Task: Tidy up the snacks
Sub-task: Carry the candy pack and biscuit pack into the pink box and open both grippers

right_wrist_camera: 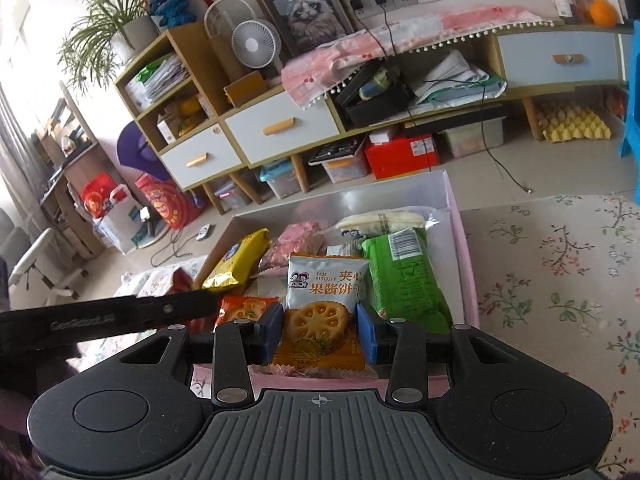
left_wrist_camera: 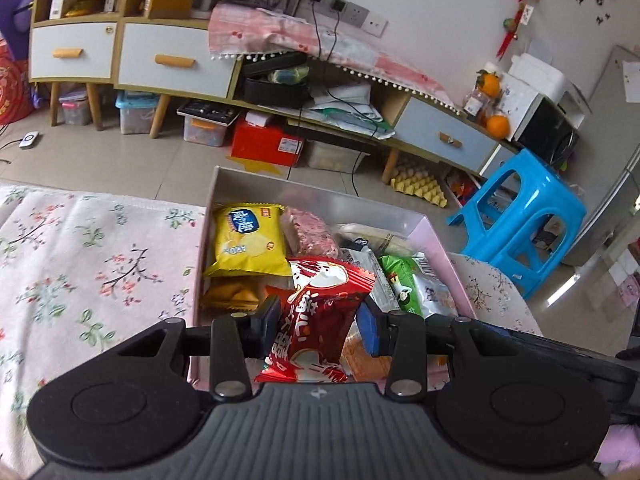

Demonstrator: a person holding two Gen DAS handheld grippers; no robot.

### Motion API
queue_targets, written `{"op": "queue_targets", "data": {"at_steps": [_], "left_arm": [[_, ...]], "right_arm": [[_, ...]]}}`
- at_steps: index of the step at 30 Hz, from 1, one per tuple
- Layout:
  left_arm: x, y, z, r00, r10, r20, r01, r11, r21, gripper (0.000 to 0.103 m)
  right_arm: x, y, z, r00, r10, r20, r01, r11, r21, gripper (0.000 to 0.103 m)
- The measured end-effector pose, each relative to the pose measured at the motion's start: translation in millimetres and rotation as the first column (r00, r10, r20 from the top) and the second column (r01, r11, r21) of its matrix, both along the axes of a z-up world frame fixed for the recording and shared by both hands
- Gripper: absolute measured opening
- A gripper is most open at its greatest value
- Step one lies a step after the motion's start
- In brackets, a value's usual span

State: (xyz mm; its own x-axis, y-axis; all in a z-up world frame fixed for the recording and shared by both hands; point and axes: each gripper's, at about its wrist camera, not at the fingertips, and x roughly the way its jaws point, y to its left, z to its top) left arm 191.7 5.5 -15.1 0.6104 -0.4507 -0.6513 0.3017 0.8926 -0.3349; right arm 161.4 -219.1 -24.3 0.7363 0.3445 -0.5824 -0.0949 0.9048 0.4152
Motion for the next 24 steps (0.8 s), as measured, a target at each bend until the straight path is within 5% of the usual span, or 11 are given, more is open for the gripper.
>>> {"op": "queue_targets", "data": {"at_steps": [20, 24], "left_arm": [[13, -8, -10, 0.998, -0.063, -0.032, 0.062, 0.998, -0.019, 0.039], [12, -7, -9, 0.998, -0.055, -0.03, 0.054, 0.998, -0.024, 0.046]], "right_arm": [[2, 1, -10, 1.0, 0.022, -0.017, -0.022, 1.0, -0.012, 0.042], [2, -1, -8, 1.0, 0.014, -0.016, -0.014, 1.0, -0.002, 0.044]]}}
